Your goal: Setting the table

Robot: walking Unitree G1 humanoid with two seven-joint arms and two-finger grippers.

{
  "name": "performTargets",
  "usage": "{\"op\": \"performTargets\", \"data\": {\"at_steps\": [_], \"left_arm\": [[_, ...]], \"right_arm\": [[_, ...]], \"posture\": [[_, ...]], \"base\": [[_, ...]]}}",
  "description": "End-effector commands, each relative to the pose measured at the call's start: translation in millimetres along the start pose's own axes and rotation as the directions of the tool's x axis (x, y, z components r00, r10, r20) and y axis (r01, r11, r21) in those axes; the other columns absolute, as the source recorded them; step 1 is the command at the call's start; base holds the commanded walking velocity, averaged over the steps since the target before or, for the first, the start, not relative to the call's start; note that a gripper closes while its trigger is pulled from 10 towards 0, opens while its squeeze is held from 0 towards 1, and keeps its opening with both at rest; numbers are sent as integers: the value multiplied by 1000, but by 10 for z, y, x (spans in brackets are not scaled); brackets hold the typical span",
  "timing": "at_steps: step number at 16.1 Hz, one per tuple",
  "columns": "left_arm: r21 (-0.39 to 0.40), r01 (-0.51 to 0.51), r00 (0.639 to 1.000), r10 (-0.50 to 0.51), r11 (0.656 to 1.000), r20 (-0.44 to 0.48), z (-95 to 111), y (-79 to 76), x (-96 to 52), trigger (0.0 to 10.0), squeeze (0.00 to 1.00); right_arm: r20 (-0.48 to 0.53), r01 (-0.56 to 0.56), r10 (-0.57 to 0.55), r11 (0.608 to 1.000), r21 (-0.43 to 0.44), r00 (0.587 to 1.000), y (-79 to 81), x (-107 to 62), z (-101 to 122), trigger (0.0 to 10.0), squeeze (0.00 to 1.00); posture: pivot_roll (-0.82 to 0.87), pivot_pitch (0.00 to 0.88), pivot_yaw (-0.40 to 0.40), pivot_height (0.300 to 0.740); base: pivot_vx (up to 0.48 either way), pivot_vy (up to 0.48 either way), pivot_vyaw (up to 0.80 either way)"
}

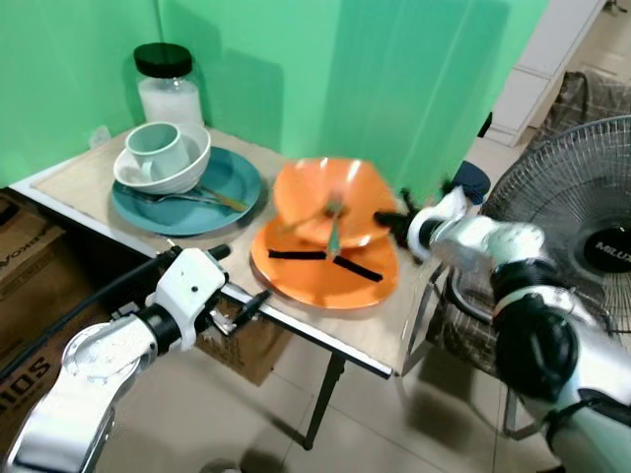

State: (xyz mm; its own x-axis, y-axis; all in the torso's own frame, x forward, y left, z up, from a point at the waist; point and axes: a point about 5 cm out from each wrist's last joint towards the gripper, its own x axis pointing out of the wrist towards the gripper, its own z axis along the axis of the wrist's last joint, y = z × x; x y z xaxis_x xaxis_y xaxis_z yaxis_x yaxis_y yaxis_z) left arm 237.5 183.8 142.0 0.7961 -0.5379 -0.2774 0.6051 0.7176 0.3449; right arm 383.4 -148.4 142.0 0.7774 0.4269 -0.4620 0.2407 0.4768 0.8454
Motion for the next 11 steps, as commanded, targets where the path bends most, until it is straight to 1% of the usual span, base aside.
{"op": "performTargets", "data": {"at_steps": [1, 2, 3, 6, 11], "left_arm": [[25, 8, 1000, -8, 1000, 14, 31, 18, 46, 10000, 0], [24, 10, 1000, -10, 1000, 15, 34, 24, 55, 10000, 0], [26, 19, 1000, -20, 999, 24, 50, 15, 83, 10000, 0], [31, 38, 999, -39, 999, 34, 53, -20, 115, 10000, 0], [31, 52, 998, -54, 998, 43, 64, -29, 86, 10000, 0]], "right_arm": [[75, -38, 35, 999, 33, 997, 69, -85, 195, 0, 0], [85, -31, 28, 999, 40, 996, 52, -96, 219, 0, 0], [120, 5, -13, 998, 66, 993, -26, -110, 265, 0, 0], [162, 59, -74, 993, 98, 984, -123, -99, 280, 0, 0], [228, 75, -100, 990, 117, 968, -166, -127, 362, 0, 0]], "posture": [[124, 0, -138, 740], [124, 0, -137, 740], [119, 0, -129, 740], [120, 0, -127, 740], [127, 0, -133, 740]], "base": [[0, 0, 0], [0, 0, 0], [0, 0, 0], [0, 0, 0], [0, 0, 0]]}}
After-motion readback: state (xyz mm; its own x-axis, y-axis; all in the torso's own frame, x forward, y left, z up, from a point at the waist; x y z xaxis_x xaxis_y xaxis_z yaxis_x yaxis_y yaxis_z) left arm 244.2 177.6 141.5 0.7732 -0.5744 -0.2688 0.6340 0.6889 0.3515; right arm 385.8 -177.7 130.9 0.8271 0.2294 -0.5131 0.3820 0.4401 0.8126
